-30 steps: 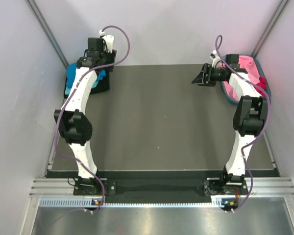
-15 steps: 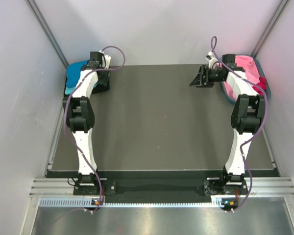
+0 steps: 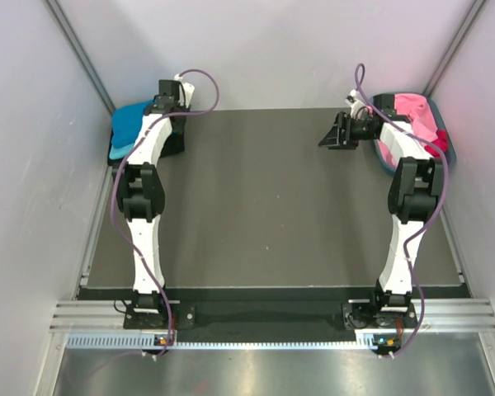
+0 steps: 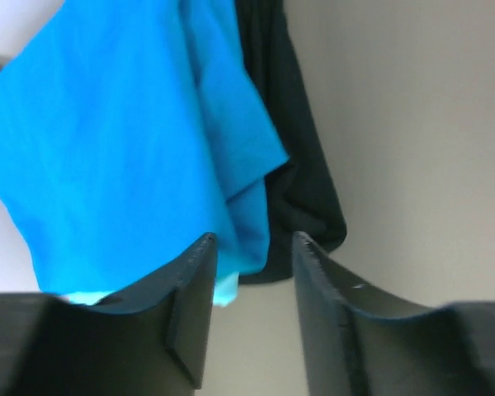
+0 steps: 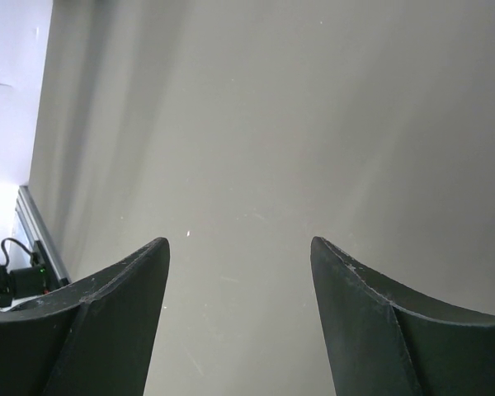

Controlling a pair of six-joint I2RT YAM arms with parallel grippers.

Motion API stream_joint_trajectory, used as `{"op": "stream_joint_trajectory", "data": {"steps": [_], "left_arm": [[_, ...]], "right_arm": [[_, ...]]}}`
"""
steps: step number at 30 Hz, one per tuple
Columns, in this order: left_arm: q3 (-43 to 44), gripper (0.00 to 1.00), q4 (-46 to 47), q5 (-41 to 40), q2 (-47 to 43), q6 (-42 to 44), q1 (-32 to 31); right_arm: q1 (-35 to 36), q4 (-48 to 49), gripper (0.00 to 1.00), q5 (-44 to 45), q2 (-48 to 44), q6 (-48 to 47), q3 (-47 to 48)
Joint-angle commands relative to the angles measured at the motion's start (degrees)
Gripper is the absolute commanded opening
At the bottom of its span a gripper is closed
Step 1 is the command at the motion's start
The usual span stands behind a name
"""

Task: Fold and stack the t-shirts
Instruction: Neatly place the folded tshirt to the corner

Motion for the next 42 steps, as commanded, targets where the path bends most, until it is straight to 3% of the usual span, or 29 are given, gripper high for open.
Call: {"op": "stream_joint_trajectory", "data": {"steps": [1,3,4,7,9,11,14,17,19,27,35,42], "left_arm": [[3.0,0.42,3.2,-2.1,2.5,1.7,-0.8],[3.7,0.38,3.4,-2.4,3.5,2.0,-1.1],[3.8,0.30,3.6,-2.5,3.6,2.3,-1.2],[3.8,0.18,3.8,-3.4,3.4,2.5,-1.5],[3.1,0.04,4.0,-4.0,2.4,2.6,-1.5],[1.7,0.00,4.1,-4.7,1.4,2.7,-1.5],[0.2,0.00,4.2,-4.5,-0.4,3.4,-2.0],[0.2,0.22,4.6,-4.3,-1.6,4.7,-3.2],[0.3,0.31,5.1,-4.8,-2.2,5.4,-4.2],[1.1,0.32,5.9,-6.9,-4.5,6.4,-7.8],[-0.6,0.28,6.8,-10.5,-5.0,9.8,-6.6],[-0.2,0.29,7.5,-11.9,-3.6,11.4,-5.5]], "right_arm": [[-0.4,2.1,0.70,-1.9,0.0,0.5,2.3],[-0.6,2.6,0.70,-1.7,0.2,1.2,2.2],[-0.7,2.8,0.70,-1.7,0.2,1.4,1.9],[-0.8,3.3,0.70,-1.8,0.3,1.7,1.9],[-0.9,3.4,0.70,-1.9,0.3,1.7,1.9],[-1.0,3.8,0.69,-1.9,0.4,1.9,1.7],[-1.1,4.3,0.69,-2.3,0.7,2.3,1.4],[-1.2,4.8,0.69,-2.6,0.9,3.3,1.4],[-1.2,5.2,0.69,-2.9,1.3,3.8,1.5],[-1.2,5.8,0.69,-3.5,1.9,4.7,1.6],[-1.4,5.9,0.70,-3.9,2.6,4.9,1.5],[-1.4,6.2,0.70,-4.1,2.8,5.2,1.3]]}}
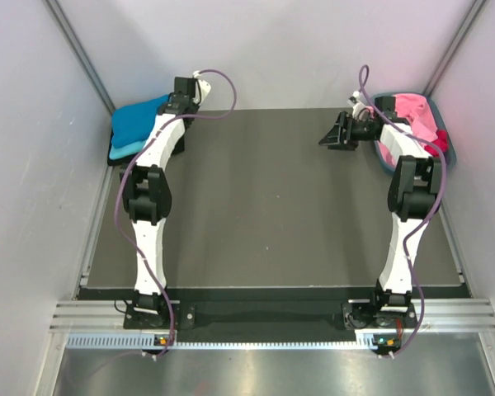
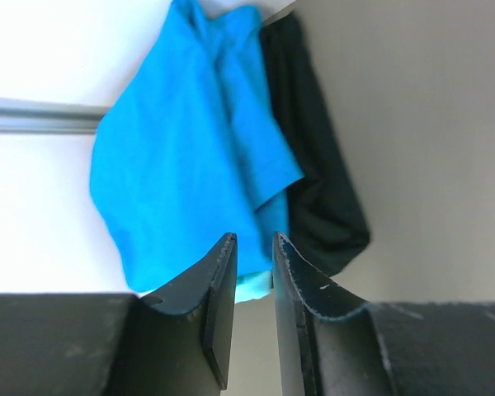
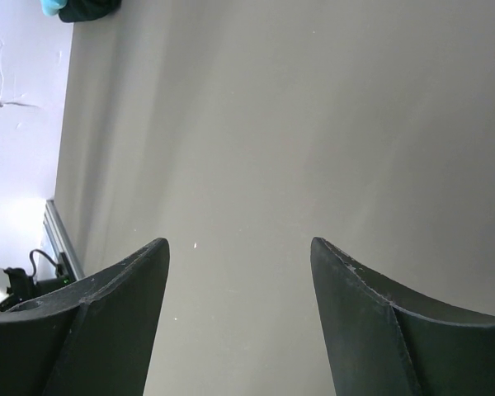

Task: Fold and stack the t-shirts
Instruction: Neatly place the folded tshirt to the corner

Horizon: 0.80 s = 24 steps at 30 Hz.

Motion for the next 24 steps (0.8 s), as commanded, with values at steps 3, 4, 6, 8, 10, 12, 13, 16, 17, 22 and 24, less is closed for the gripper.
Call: {"op": "stream_joint_trajectory", "data": {"steps": [3,4,6,8,10,12,13,16,17,22,24], "left_arm": [[0.5,0.29,3.3,-2.2,-1.2,1.8,0.9],[0.5,0.30,3.4,-2.2,-0.9,1.7,1.3],[0.6,0.30,3.1,-2.2,-0.4,1.8,1.4],[0.5,0.31,3.0,-2.1,-0.2,1.6,1.6],[0.4,0.32,2.8,-2.1,0.2,1.4,1.7],[0.2,0.32,2.6,-2.3,0.7,1.3,1.8],[0.2,0.32,2.5,-2.5,0.8,1.4,1.8],[-0.4,0.32,2.5,-2.8,1.3,1.5,2.0],[-0.3,0.32,2.5,-2.8,1.4,1.4,2.1],[-1.1,0.31,2.6,-3.2,1.9,2.2,2.4],[-1.4,0.31,2.5,-3.3,2.2,2.3,2.4]], "right_arm": [[-0.2,2.3,0.70,-1.7,0.6,0.0,1.2],[-0.2,2.4,0.70,-1.7,0.6,0.0,1.1],[-0.2,2.4,0.70,-1.7,0.5,-0.1,0.9],[-0.2,2.4,0.70,-1.6,0.4,-0.1,0.7],[-0.2,2.5,0.70,-1.5,0.4,-0.2,0.4],[-0.2,2.5,0.70,-1.3,0.5,-0.1,0.4],[-0.2,2.6,0.70,-1.4,0.5,-0.1,0.4],[-0.2,2.6,0.70,-1.2,0.7,0.1,0.4],[-0.2,2.6,0.70,-1.2,0.7,0.1,0.4],[-0.2,2.6,0.70,-1.2,0.9,0.0,0.3],[-0.2,2.6,0.70,-1.2,1.1,0.0,0.4]]}}
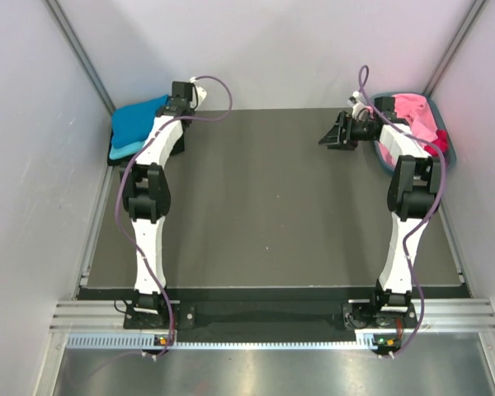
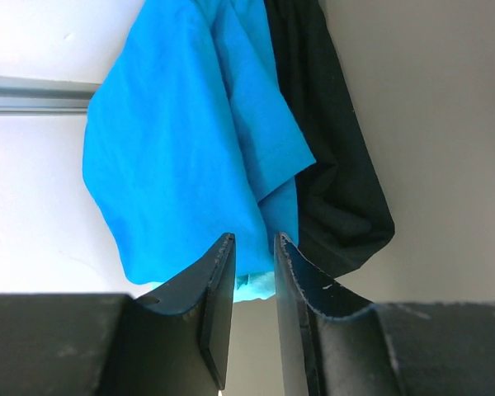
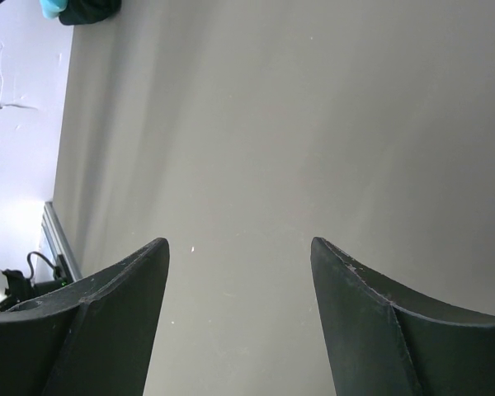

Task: Fold and stack the t-shirts
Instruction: Neatly place the folded tshirt to the corner

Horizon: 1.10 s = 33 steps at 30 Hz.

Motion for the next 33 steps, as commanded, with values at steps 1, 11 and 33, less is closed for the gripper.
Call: {"op": "stream_joint_trajectory", "data": {"steps": [1,11,33], "left_arm": [[-0.7,0.31,2.5,-1.2,0.6,0.9,0.4],[-1.5,0.29,2.9,-1.8,1.7,1.8,0.8],[-8.7,0.00,1.2,-0.9,-3.7,3.8,0.9]], "right_arm": [[-0.2,1.6,0.70,-1.1,0.6,-0.3,0.4],[-0.2,1.7,0.70,-1.1,1.3,-0.2,0.5],[-0.2,2.6,0.70,-1.6,2.1,0.7,0.4]]}}
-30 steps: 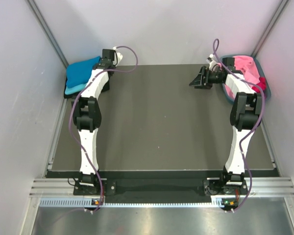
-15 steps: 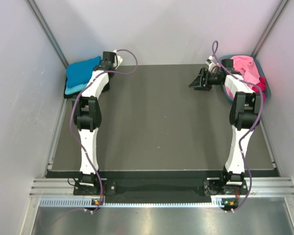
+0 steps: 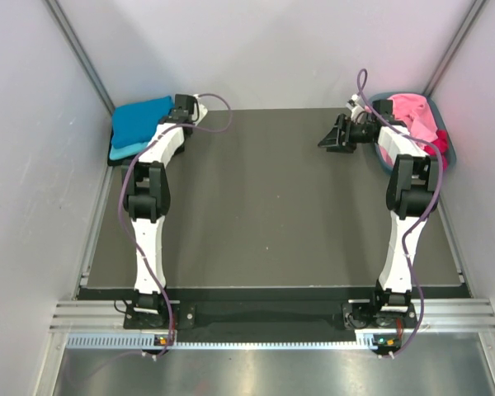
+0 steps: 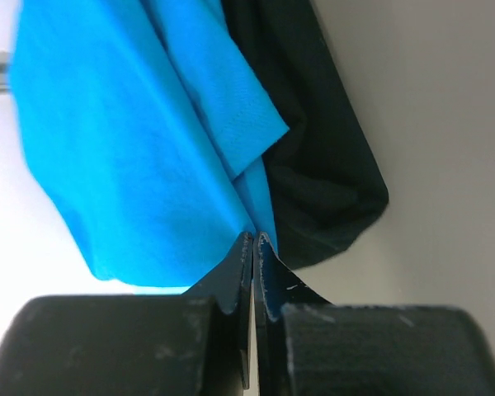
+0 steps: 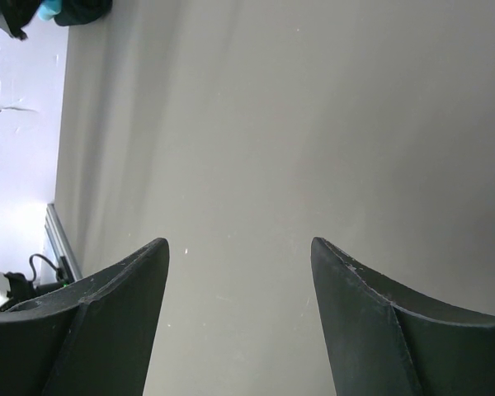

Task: Fold and stack the t-shirts
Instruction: Neatly place the folded tshirt to the corner, then reset both grippers

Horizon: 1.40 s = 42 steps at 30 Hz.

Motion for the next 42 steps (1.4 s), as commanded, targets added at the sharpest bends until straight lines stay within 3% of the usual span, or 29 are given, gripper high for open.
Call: {"op": "stream_joint_trajectory", "data": {"steps": [1,26,27,30,33,37,42], "left_arm": [[-2.1,0.00,-0.5,0.4,-5.1,0.7,0.3],[-8.6,0.00,0.5,-3.2,-12.9,2.9,-3.0],[-8.7,0.03,0.6,-3.5,-12.9,2.9,-3.0],[-8.6,0.33,3.2,-5.1,-13.9,2.7,-3.8],[-4.0,0.41,5.6,-5.4,-14.5,2.0,-5.6],[3.8,0.68,7.9,-2.2,-13.4,-1.9,-9.0],[8.5,0.75,4.3,9.4,-10.6,-20.9,-9.7]], "right_arm": [[-0.2,1.8,0.70,-1.6,0.2,0.0,0.4],[0.1,3.6,0.70,-2.3,0.9,1.8,0.1],[0.2,3.6,0.70,-2.3,0.9,1.8,0.0],[0.2,3.5,0.70,-2.4,0.9,1.5,-0.3],[0.2,3.5,0.70,-2.2,0.7,1.5,-0.6],[0.4,3.0,0.70,-1.7,0.2,1.0,-0.2],[2.1,-2.0,0.76,4.3,-1.6,-6.8,4.7]]}}
